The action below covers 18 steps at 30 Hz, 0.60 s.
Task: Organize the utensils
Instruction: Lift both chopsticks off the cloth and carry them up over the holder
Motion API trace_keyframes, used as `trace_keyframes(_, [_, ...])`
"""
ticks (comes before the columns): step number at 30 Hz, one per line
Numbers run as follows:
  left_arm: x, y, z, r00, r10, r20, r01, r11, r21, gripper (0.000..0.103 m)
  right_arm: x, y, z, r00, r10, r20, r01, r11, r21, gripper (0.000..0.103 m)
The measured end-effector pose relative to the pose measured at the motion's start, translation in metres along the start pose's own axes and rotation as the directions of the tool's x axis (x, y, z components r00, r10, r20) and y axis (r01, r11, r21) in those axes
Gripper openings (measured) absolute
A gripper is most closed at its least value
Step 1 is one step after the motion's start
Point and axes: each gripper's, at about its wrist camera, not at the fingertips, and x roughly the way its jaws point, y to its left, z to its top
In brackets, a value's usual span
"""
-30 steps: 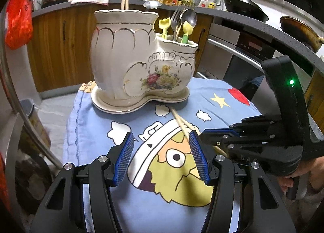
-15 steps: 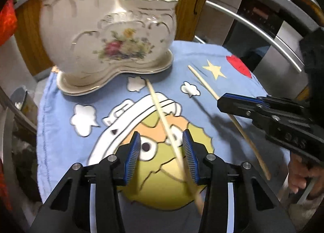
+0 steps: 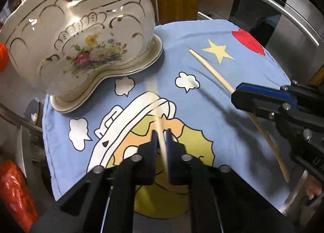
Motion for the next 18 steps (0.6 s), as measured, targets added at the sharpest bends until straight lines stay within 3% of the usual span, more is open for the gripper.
trace_keyframes(9, [-0.026, 0.027, -0.018, 0.987, -0.127, 0.100, 0.136, 0.987, -0.084, 0.006, -0.012, -0.004, 0.001, 0.999, 0.030, 0.039, -0.030, 0.999, 0.014, 0.006])
trace_keyframes(12, [-0.052, 0.033, -0.027, 0.964, -0.179, 0.194, 0.196, 0.978, -0.076, 0.006, -0.019, -0.005, 0.004, 0.995, 0.057, 0.076, -0.059, 0.998, 0.025, 0.006])
trace_keyframes(14, [-0.072, 0.039, -0.031, 0.940, -0.207, 0.272, 0.232, 0.971, -0.063, 0.006, -0.025, -0.001, 0.008, 0.990, 0.075, 0.122, -0.077, 0.997, 0.015, 0.006])
trace_keyframes(17, [-0.108, 0.051, -0.035, 0.894, -0.199, 0.402, 0.238, 0.970, -0.050, 0.006, -0.032, 0.009, 0.015, 0.982, 0.101, 0.158, -0.100, 0.995, -0.015, 0.006])
trace_keyframes(18, [-0.116, 0.055, -0.033, 0.887, -0.181, 0.425, 0.227, 0.972, -0.059, 0.006, -0.034, 0.012, 0.018, 0.980, 0.107, 0.165, -0.104, 0.994, -0.023, 0.006])
